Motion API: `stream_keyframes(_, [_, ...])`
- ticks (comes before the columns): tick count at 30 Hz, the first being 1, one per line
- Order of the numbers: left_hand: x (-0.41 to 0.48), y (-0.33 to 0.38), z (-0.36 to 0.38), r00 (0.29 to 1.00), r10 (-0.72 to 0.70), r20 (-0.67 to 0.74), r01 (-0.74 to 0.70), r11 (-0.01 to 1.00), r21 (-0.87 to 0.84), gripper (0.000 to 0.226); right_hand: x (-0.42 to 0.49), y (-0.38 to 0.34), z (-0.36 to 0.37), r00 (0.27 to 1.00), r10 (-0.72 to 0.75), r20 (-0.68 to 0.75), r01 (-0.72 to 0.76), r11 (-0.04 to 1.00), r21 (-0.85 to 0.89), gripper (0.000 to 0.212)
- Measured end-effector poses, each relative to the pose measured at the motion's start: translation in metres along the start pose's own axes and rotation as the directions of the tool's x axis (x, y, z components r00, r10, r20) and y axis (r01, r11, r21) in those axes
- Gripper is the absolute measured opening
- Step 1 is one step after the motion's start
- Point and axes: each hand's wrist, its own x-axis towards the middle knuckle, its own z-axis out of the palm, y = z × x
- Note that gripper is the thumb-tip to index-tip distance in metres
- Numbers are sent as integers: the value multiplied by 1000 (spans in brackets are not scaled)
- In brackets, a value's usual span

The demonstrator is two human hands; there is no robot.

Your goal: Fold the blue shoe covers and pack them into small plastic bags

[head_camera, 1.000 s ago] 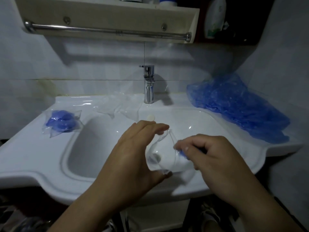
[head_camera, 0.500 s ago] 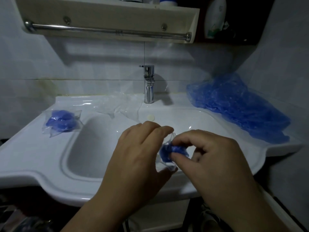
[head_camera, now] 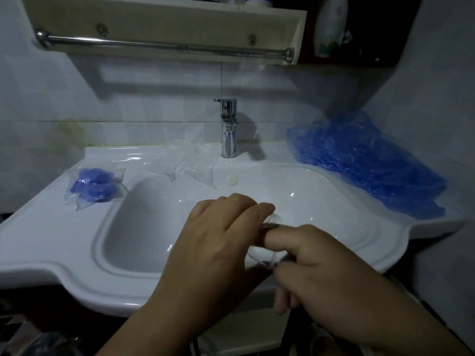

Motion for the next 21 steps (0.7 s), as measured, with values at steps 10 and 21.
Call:
stream_keyframes(10, [1,1,1,992,95,82,-92,995,-37,54,1,4,8,993,100,59,-98,995,-26,32])
stream_keyframes(21, [3,2,-4,975,-22,222,43,995,-90,70,6,11,15,996,49,73,-41,993,-109,52])
